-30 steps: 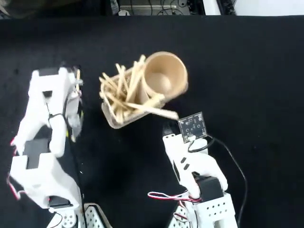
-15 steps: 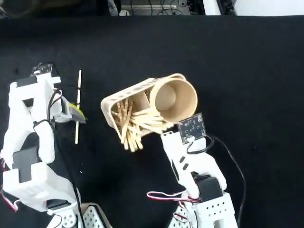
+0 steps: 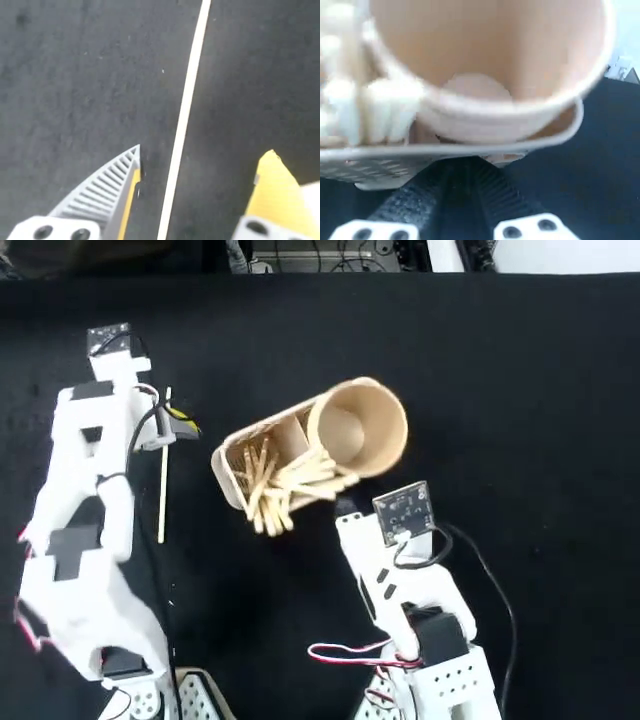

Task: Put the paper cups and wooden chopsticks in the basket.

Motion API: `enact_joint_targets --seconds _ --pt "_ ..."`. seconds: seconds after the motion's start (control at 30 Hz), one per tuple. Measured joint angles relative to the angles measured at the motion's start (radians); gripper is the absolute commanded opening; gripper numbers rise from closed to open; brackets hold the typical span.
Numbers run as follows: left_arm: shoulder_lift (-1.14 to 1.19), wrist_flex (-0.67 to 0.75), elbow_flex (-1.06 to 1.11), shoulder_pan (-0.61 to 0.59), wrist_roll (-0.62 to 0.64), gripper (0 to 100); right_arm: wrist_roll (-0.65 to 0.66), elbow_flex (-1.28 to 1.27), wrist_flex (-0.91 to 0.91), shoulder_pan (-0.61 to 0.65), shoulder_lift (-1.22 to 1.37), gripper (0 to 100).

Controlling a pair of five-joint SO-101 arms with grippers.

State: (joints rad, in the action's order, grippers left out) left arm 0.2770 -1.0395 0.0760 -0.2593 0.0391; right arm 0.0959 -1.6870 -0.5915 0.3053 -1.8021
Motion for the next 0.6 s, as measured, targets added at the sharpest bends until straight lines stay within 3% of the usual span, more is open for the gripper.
enact_joint_targets --seconds 0.2,0.27,0.43,0.6 --pt "0.348 -0.127 -0.348 -0.002 0.005 35 -0.034 0.000 0.020 0.000 0.000 1.2" --pt "0.443 -0.198 -0.494 -0.005 0.005 29 -0.035 0.000 0.020 0.000 0.000 1.2" --pt "0.649 -0.379 -0.839 -0.006 0.006 3 -0.035 0.000 0.020 0.000 0.000 1.2" --pt "0.807 -0.509 -1.148 0.003 0.003 4 -0.035 0.000 0.020 0.000 0.000 1.2"
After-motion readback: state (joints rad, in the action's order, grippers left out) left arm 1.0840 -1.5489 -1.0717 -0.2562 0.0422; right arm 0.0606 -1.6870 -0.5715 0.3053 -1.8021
